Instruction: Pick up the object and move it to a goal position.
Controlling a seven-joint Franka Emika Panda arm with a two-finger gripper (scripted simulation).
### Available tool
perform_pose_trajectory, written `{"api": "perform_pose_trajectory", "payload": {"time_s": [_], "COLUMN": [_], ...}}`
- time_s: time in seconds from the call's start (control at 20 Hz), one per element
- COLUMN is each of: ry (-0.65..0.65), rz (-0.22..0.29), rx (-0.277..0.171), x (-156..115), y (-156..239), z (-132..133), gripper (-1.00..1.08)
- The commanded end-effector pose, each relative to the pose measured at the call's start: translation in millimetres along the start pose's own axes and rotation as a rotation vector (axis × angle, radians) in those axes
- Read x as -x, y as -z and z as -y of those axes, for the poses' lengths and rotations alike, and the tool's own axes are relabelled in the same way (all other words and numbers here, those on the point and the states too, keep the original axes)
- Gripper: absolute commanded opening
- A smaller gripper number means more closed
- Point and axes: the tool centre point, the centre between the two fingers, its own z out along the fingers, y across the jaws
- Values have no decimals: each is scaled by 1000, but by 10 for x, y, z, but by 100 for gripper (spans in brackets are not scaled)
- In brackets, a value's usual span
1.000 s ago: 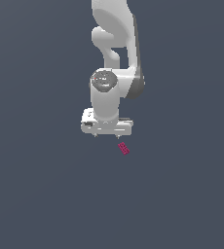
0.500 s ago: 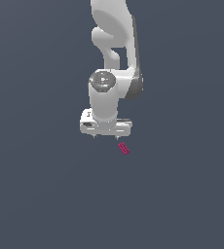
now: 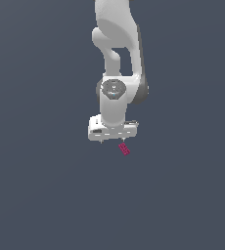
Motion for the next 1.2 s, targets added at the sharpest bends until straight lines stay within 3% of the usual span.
{"api": "perform_pose_trajectory", "payload": {"time_s": [0.0, 0.55, 1.15], "ry": [76, 350, 394], "rz": [-4, -24, -27], "rx": [0, -6, -8], "x": [-13, -38, -36], "y": [-92, -408, -512], "z": [112, 528, 599], "gripper": [100, 100, 100]}}
